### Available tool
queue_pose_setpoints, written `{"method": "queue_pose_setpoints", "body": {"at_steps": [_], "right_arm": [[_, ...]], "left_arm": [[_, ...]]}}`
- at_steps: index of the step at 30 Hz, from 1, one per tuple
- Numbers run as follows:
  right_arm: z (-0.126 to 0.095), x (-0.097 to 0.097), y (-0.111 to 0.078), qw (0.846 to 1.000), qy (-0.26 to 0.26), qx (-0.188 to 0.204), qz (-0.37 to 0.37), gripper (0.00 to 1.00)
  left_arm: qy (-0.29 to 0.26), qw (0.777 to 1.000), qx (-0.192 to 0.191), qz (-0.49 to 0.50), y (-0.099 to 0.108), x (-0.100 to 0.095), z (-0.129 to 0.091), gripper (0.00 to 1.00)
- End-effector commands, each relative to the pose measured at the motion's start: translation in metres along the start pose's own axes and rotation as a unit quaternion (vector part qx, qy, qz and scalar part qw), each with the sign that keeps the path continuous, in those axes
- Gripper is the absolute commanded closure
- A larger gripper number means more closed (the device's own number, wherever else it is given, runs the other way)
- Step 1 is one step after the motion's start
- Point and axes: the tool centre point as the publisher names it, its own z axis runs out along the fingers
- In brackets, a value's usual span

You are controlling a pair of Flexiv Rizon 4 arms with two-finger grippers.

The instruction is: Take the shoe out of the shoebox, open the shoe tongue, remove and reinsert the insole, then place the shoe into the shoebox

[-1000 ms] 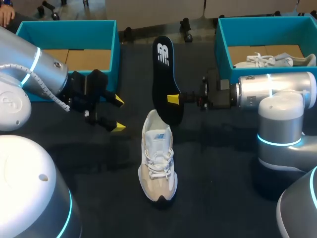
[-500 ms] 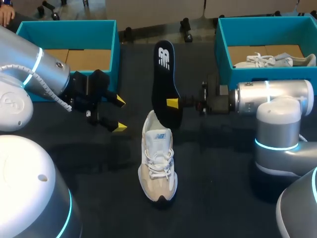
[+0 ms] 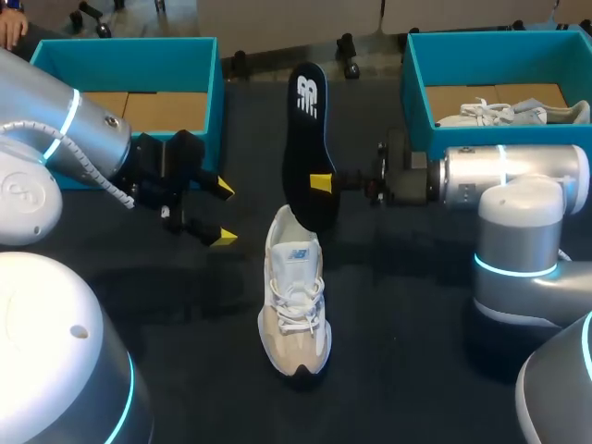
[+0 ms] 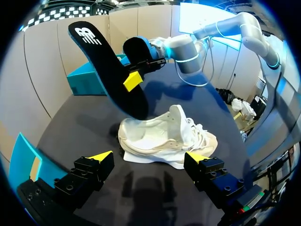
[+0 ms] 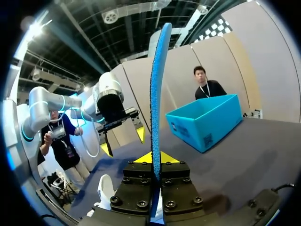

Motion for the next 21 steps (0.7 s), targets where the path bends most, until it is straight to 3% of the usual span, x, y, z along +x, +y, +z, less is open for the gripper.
{"method": "queue_pose_setpoints", "body": {"at_steps": [1, 7, 21], "right_arm": [[0.003, 0.003, -0.004, 1.000, -0.007, -0.013, 0.007, 1.00], [0.006, 0.005, -0.014, 0.999, -0.001, -0.034, 0.031, 1.00], [0.007, 0.005, -0.024, 0.999, -0.002, -0.031, 0.044, 1.00]], "left_arm": [[0.000, 1.000, -0.001, 0.000, 0.000, -0.001, 0.001, 0.00], [0.000, 1.000, -0.001, 0.000, 0.000, -0.001, 0.001, 0.00], [0.000, 1.000, -0.001, 0.000, 0.000, -0.001, 0.001, 0.00]]}}
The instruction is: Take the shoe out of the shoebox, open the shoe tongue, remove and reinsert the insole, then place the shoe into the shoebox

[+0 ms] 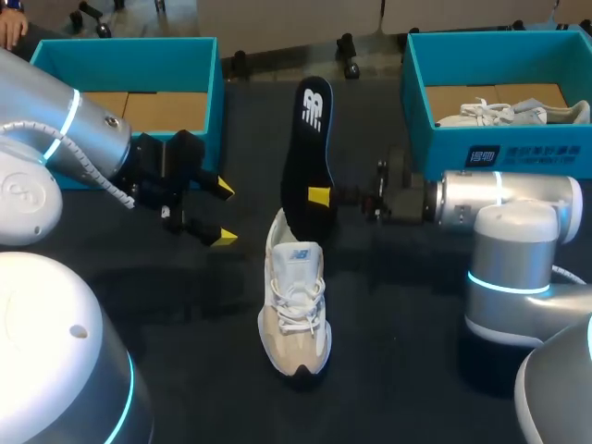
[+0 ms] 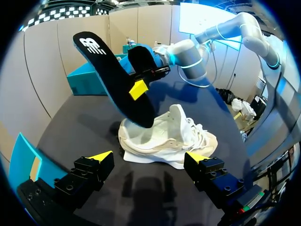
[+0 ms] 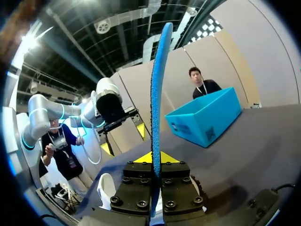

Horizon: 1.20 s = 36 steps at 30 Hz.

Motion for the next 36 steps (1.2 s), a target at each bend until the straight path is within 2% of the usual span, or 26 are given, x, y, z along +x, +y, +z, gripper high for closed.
{"method": "queue_pose_setpoints", "body": {"at_steps": [1, 17, 36], "right_arm": [[0.004, 0.001, -0.001, 1.000, -0.001, 0.000, 0.000, 1.00], [0.002, 0.000, 0.014, 1.000, -0.001, 0.006, -0.007, 1.00], [0.020, -0.006, 0.017, 1.000, 0.014, -0.007, -0.006, 1.00]], "left_arm": [[0.000, 1.000, -0.002, 0.000, 0.000, -0.001, 0.001, 0.00], [0.000, 1.000, -0.002, 0.000, 0.000, -0.001, 0.001, 0.00], [0.000, 1.000, -0.002, 0.000, 0.000, -0.001, 0.001, 0.00]]}}
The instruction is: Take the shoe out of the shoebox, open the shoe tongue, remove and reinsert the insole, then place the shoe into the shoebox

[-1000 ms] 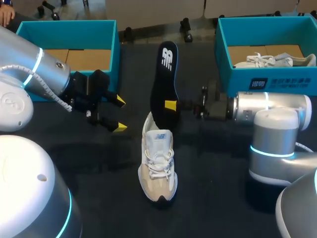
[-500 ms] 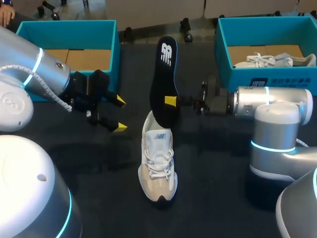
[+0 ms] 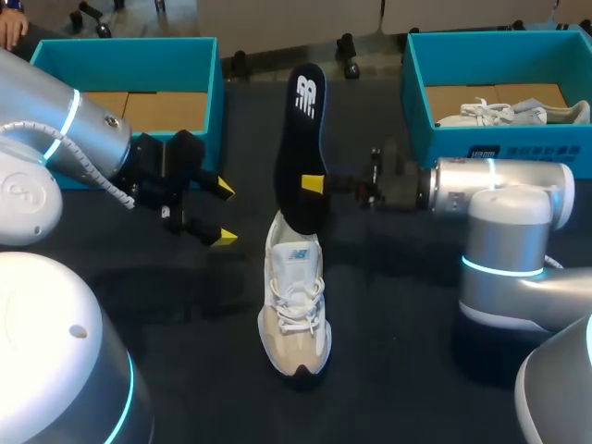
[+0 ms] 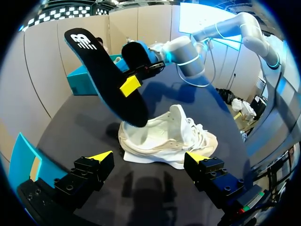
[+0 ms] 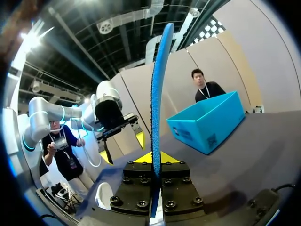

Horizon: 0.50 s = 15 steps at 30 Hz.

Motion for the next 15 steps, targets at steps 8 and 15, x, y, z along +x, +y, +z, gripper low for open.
{"method": "queue_pose_setpoints", "body": {"at_steps": [8, 15], "right_arm": [[0.013, -0.003, -0.011, 1.000, 0.008, -0.004, 0.006, 1.00], [0.016, -0.003, -0.017, 1.000, 0.011, -0.006, 0.013, 1.00]], "left_arm": [[0.000, 1.000, -0.002, 0.000, 0.000, -0.001, 0.001, 0.00], [0.000, 1.000, -0.002, 0.000, 0.000, -0.001, 0.001, 0.00]]}}
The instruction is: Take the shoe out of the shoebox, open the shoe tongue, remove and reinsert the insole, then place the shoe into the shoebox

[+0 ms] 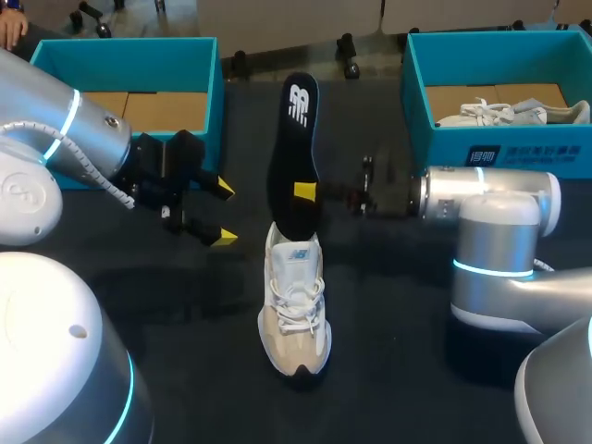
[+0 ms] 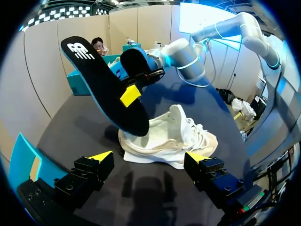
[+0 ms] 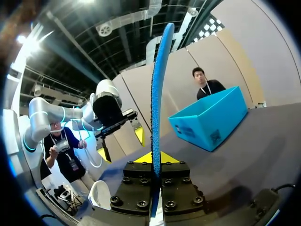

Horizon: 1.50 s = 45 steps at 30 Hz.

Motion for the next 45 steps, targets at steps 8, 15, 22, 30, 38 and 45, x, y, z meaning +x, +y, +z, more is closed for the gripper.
{"method": "queue_pose_setpoints", "body": {"at_steps": [8, 15, 22, 30, 38, 45], "right_arm": [[0.009, -0.002, -0.004, 1.000, 0.003, -0.003, 0.004, 1.00], [0.012, 0.000, -0.006, 1.000, 0.003, -0.002, 0.005, 1.00], [0.015, 0.002, -0.007, 1.000, 0.007, 0.002, 0.009, 1.00], [0.015, 0.007, -0.013, 1.000, 0.018, 0.007, 0.008, 1.00], [0.017, 0.008, -0.024, 1.000, 0.017, 0.012, -0.002, 1.00], [0.018, 0.010, -0.032, 1.000, 0.014, 0.015, -0.013, 1.00]], "left_arm": [[0.000, 1.000, -0.002, 0.000, 0.000, -0.001, 0.001, 0.00], [0.000, 1.000, -0.002, 0.000, 0.000, -0.001, 0.001, 0.00], [0.000, 1.000, -0.002, 0.000, 0.000, -0.001, 0.001, 0.00], [0.000, 1.000, -0.002, 0.000, 0.000, -0.001, 0.001, 0.00], [0.000, 1.000, -0.002, 0.000, 0.000, -0.001, 0.001, 0.00], [0.000, 1.000, -0.002, 0.000, 0.000, -0.001, 0.001, 0.00]]}}
